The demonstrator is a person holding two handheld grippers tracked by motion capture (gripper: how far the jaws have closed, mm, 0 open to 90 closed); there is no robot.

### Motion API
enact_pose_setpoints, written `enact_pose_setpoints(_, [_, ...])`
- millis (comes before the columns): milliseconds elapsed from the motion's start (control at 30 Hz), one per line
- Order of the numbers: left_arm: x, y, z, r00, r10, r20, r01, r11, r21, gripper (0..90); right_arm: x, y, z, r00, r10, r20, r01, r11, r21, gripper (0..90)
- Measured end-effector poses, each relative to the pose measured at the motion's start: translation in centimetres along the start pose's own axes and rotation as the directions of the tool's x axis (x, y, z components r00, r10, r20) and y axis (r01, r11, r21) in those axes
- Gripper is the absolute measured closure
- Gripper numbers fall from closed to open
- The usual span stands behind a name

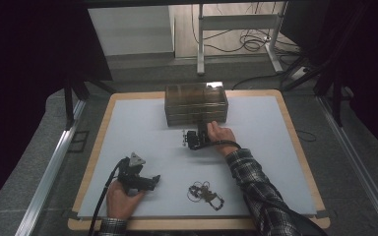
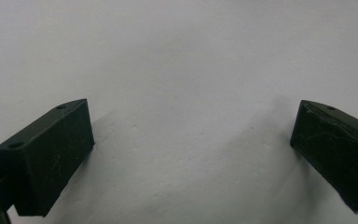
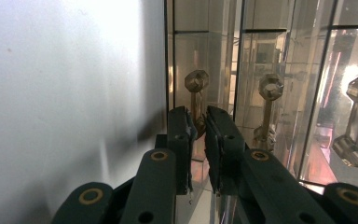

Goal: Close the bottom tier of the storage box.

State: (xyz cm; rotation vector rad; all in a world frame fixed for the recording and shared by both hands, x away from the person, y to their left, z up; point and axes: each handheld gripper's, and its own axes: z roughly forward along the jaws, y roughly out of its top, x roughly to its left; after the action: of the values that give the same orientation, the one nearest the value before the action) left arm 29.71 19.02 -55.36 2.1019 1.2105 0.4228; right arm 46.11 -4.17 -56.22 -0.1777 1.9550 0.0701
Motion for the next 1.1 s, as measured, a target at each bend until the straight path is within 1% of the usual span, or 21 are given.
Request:
enact_pose_setpoints(100, [0.0,0.0,0.0,1.0,0.0,0.0,0.0,1.0,0.0,0.0,0.0,0.0,-0.1,1.0,0.0,0.001,0.0,1.0,-0.001,79.9])
enact_pose_setpoints(133, [0.0,0.0,0.0,1.0,0.0,0.0,0.0,1.0,0.0,0.0,0.0,-0.1,-0.1,1.0,-0.001,-0.006,0.001,1.0,0.002,79.9])
enact_pose_setpoints(233, [0.0,0.0,0.0,1.0,0.0,0.0,0.0,1.0,0.0,0.0,0.1,-0.1,-0.2,1.0,-0.001,-0.009,0.001,1.0,-0.006,79.9])
enact_pose_setpoints(267, [0.0,0.0,0.0,1.0,0.0,0.0,0.0,1.0,0.0,0.0,0.1,-0.1,-0.2,1.0,-0.004,0.003,0.004,1.0,-0.001,79.9])
enact_pose_setpoints(300, [0.0,0.0,0.0,1.0,0.0,0.0,0.0,1.0,0.0,0.0,0.1,-0.1,-0.3,1.0,-0.004,-0.004,0.004,1.0,0.0,79.9])
enact_pose_setpoints(467, [0.0,0.0,0.0,1.0,0.0,0.0,0.0,1.0,0.0,0.0,0.2,-0.1,-0.4,1.0,-0.003,-0.007,0.003,1.0,-0.009,79.9])
enact_pose_setpoints(500, [0.0,0.0,0.0,1.0,0.0,0.0,0.0,1.0,0.0,0.0,0.2,-0.2,-0.5,1.0,-0.002,0.003,0.002,1.0,-0.009,79.9])
enact_pose_setpoints(567, [0.0,0.0,0.0,1.0,0.0,0.0,0.0,1.0,0.0,0.0,0.2,-0.2,-0.6,1.0,-0.001,0.0,0.001,1.0,-0.011,79.9])
enact_pose_setpoints(600, [0.0,0.0,0.0,1.0,0.0,0.0,0.0,1.0,0.0,0.0,0.2,-0.2,-0.6,0.9999,0.0,-0.01,0.0,1.0,-0.015,79.9])
enact_pose_setpoints(633, [0.0,0.0,0.0,1.0,0.0,0.0,0.0,1.0,0.0,0.0,0.3,-0.2,-0.7,1.0,0.0,-0.001,0.0,1.0,-0.016,79.9])
enact_pose_setpoints(700, [0.0,0.0,0.0,1.0,0.0,0.0,0.0,1.0,0.0,0.0,0.3,-0.2,-0.8,1.0,0.0,-0.001,0.0,1.0,-0.015,79.8])
enact_pose_setpoints(733, [0.0,0.0,0.0,1.0,0.0,0.0,0.0,1.0,0.0,0.0,0.3,-0.2,-0.9,0.9999,0.001,-0.01,-0.001,1.0,-0.015,79.8])
enact_pose_setpoints(767, [0.0,0.0,0.0,1.0,0.0,0.0,0.0,1.0,0.0,0.0,0.3,-0.2,-0.9,1.0,0.002,-0.002,-0.002,1.0,-0.017,79.8])
enact_pose_setpoints(867, [0.0,0.0,0.0,1.0,0.001,0.0,-0.001,1.0,0.0,0.0,0.3,-0.3,-1.1,0.9999,0.004,-0.014,-0.004,1.0,-0.02,79.8])
enact_pose_setpoints(967, [0.0,0.0,0.0,1.0,0.001,-0.001,-0.001,1.0,0.0,0.0,0.4,-0.3,-1.2,1.0,0.003,-0.003,-0.003,1.0,-0.024,79.9])
enact_pose_setpoints(1000, [0.0,0.0,0.0,1.0,0.0,-0.001,0.0,1.0,0.0,0.0,0.4,-0.3,-1.2,0.9999,0.005,-0.011,-0.005,1.0,-0.022,79.8])
enact_pose_setpoints(1100, [0.0,0.0,0.0,1.0,0.001,-0.001,-0.001,1.0,0.0,0.0,0.5,-0.3,-1.3,1.0,0.004,-0.001,-0.004,1.0,-0.026,79.8])
